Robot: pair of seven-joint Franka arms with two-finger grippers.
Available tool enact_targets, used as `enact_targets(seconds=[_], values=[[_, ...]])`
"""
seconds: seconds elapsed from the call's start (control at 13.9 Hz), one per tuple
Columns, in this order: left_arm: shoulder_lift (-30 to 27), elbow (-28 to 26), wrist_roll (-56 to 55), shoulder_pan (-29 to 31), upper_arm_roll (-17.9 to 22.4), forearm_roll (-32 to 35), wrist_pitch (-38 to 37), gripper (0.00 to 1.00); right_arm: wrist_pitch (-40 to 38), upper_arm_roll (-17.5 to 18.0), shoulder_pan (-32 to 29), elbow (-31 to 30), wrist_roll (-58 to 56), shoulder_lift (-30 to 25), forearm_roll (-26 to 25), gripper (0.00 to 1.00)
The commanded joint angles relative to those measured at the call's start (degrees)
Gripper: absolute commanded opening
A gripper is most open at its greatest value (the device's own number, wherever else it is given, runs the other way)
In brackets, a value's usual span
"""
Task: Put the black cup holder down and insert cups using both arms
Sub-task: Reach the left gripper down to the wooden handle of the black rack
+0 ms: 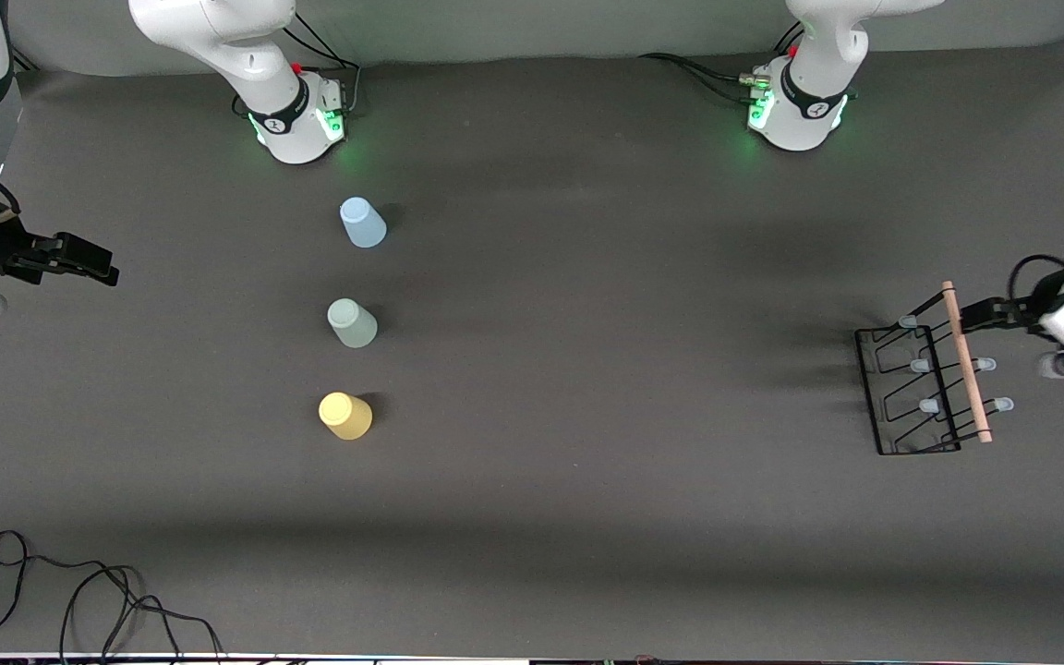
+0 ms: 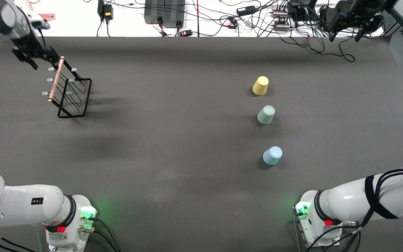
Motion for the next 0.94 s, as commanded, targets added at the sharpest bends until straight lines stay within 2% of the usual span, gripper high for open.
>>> enact_targets(seconds=[0.0,0.07,0.29,0.36,0.58,0.86], values=[[-2.05,-6.23,0.88,0.57,-0.07,0.94,4.34,0.82,-0.33,0.04,0.04,-1.22,-0.11,-1.61,-0.50,1.00],[-1.61,-7.55,1.84,1.71,-0.16,0.94,5.84,0.75,-0.42,0.04,0.04,-1.22,-0.19,-1.61,-0.50,1.00],[1.55,-7.65,4.40,2.07,-0.16,0.94,7.60,0.62,-0.95,-0.05,0.04,-1.22,-0.28,-1.61,-0.50,1.00],[2.34,-7.65,4.40,2.07,-0.16,0.94,8.83,0.51,-1.04,-0.14,0.04,-1.22,-0.28,-1.61,-0.50,1.00],[2.79,-7.21,4.57,2.07,-0.16,0.94,9.28,0.00,-1.04,-0.14,-0.05,-1.22,-0.28,-1.70,-0.59,1.00],[-0.28,-1.42,5.71,1.37,-0.51,0.94,2.44,0.00,-1.13,-0.14,-0.05,-1.22,-0.28,-1.70,-0.50,1.00]])
